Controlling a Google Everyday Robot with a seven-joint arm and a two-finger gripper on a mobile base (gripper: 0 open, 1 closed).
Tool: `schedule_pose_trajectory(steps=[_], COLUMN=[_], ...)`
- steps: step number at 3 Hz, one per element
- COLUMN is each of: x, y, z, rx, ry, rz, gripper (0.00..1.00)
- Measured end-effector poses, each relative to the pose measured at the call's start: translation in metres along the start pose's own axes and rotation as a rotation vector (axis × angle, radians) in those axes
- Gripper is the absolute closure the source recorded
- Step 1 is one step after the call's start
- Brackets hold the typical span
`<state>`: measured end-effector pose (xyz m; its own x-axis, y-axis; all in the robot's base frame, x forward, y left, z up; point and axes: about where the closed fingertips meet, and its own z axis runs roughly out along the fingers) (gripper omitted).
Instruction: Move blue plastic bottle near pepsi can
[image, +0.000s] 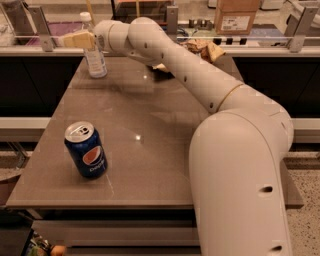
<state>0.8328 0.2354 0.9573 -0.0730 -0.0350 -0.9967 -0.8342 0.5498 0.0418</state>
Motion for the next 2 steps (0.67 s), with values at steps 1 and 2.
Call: schedule_pose_trajectory(steps=[1,2], x=[0.0026,0.0035], y=[0.0027,0.0048], z=[0.0025,0.0044], rx=[-0.004,-0.008], ry=[0.003,0.004], rz=[0.001,0.002], gripper=[0.18,0.41])
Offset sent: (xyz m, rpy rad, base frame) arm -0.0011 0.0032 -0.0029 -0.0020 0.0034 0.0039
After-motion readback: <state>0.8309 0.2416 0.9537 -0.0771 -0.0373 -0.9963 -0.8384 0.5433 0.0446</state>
